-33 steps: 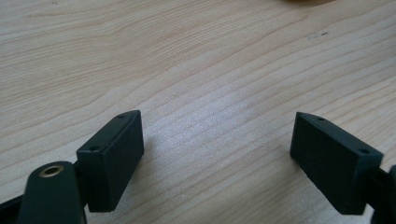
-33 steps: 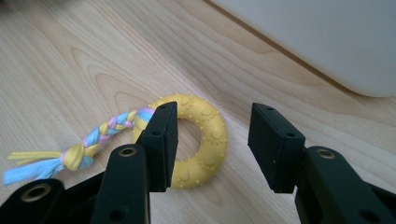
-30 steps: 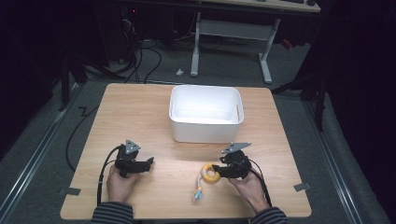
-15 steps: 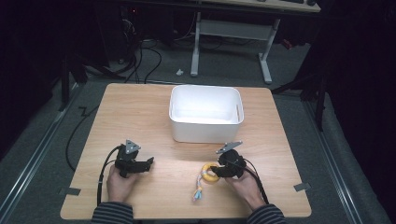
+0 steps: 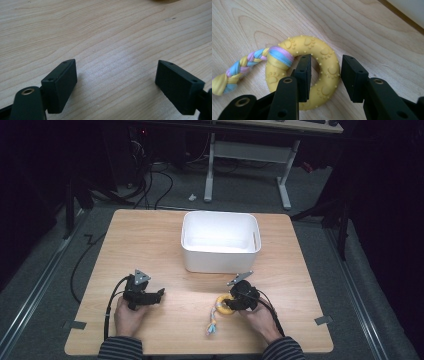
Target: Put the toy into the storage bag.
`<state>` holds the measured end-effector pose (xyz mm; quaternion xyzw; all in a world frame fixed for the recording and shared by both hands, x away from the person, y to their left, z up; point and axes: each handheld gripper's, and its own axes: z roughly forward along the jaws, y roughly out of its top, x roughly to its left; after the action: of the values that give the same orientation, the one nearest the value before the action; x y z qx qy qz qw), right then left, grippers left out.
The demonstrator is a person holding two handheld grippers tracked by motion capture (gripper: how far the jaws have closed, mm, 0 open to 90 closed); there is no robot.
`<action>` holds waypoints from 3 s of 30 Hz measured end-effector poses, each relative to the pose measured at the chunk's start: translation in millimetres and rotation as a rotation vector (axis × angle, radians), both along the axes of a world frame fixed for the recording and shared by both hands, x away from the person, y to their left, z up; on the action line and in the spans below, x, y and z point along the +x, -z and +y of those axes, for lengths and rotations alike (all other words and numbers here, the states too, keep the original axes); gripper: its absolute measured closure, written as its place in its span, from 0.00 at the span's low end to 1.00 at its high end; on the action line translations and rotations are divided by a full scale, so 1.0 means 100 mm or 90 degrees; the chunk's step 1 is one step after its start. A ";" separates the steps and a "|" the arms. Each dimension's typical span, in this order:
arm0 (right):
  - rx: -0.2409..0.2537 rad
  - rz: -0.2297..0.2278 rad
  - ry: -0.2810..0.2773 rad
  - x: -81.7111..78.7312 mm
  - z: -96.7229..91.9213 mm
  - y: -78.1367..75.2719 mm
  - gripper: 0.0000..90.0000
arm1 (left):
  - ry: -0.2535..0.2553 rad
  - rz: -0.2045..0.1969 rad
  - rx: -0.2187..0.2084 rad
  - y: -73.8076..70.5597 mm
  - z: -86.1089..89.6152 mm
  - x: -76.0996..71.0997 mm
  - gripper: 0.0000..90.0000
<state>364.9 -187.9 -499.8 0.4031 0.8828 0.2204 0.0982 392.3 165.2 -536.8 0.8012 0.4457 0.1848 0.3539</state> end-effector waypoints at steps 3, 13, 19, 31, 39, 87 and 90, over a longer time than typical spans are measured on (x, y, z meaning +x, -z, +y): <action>-0.012 0.001 -0.005 -0.01 0.01 0.03 0.71 | 0.000 0.000 0.000 0.00 0.00 0.00 0.20; -0.016 -0.020 -0.011 -0.04 0.01 0.01 0.74 | -0.001 -0.001 0.000 0.00 0.00 0.00 0.20; -0.006 -0.033 -0.016 -0.06 -0.01 -0.06 0.75 | -0.001 -0.001 0.000 0.00 0.00 0.00 0.20; 0.049 -0.044 -0.011 -0.08 -0.13 -0.32 0.75 | -0.002 -0.001 0.000 0.00 0.00 0.00 0.20; 0.038 -0.056 -0.005 -0.05 -0.21 -0.44 0.75 | -0.003 -0.001 0.000 0.00 0.00 0.00 0.20; 0.083 -0.147 0.029 0.27 -0.42 -1.63 0.75 | -0.005 -0.001 0.000 0.00 0.00 0.00 0.20; 0.085 -0.149 0.032 0.32 -0.40 -1.67 0.75 | -0.005 -0.001 0.000 0.00 -0.01 0.00 0.20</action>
<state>397.1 -227.4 -332.7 0.4024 0.8383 0.3214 0.1789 392.5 164.7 -536.8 0.7991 0.4488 0.1869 0.3536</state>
